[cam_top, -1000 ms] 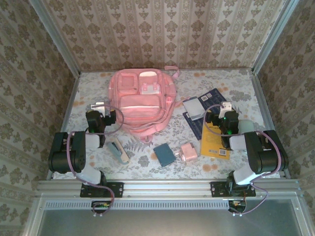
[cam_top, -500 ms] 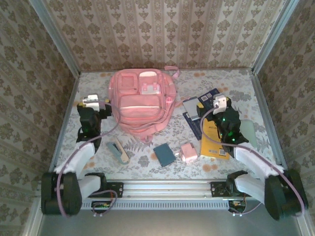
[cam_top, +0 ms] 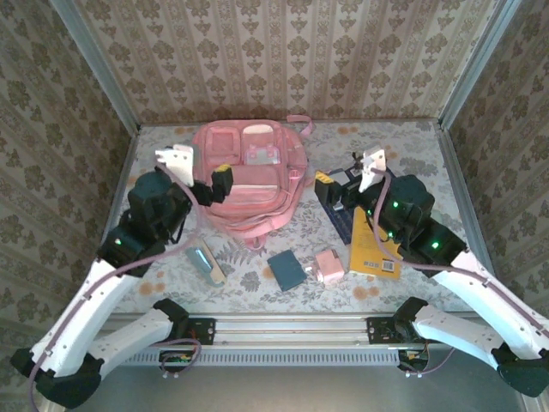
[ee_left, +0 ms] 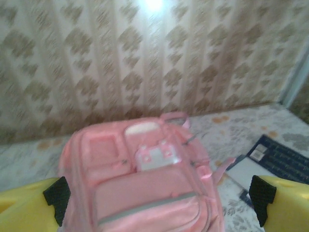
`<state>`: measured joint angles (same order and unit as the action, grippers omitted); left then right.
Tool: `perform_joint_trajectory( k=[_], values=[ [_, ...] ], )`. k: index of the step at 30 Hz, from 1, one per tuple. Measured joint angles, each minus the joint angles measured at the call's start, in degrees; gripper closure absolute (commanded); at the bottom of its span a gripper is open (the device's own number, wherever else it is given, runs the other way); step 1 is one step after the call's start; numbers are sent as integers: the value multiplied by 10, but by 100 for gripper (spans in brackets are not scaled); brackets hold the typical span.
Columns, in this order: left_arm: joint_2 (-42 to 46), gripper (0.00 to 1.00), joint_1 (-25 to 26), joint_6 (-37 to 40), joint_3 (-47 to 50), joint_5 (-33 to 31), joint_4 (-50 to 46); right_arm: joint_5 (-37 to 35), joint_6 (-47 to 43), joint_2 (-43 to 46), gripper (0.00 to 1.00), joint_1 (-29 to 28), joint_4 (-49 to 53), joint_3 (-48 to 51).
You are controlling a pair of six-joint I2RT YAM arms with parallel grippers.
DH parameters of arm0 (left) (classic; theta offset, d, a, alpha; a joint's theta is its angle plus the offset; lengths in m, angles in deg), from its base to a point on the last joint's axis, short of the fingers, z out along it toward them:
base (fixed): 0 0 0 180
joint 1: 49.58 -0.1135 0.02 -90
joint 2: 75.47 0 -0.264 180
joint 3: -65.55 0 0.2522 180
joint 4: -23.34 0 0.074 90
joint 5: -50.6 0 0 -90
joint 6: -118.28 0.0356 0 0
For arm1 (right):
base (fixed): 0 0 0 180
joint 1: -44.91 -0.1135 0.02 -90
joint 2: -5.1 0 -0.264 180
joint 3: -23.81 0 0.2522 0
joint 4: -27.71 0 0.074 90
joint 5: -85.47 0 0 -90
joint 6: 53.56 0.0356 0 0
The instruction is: Pack the student bag
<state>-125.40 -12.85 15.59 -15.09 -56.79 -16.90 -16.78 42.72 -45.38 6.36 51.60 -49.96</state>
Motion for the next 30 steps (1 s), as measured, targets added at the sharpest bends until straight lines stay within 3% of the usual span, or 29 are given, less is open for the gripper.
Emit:
perform_joint_trajectory(
  k=[3,7,13,19,27,30],
  values=[
    [-31,0,-27,-50,-44,-10,-97,-21,55,7,0,12,56,-22],
    [-45,0,-82,-116,-20,37,-183,-13,114,12,0,46,80,6],
    [-94,0,-153,-173,-5,134,-253,19,130,-142,1,22,133,-47],
    [-139,0,-193,-195,22,205,-278,52,28,-259,0,-62,125,-40],
    [-75,0,-253,-203,70,206,-278,37,-144,-475,1,-143,105,-129],
    [-41,0,-261,-204,83,193,-275,42,-187,-542,11,-151,110,-184]
  ],
)
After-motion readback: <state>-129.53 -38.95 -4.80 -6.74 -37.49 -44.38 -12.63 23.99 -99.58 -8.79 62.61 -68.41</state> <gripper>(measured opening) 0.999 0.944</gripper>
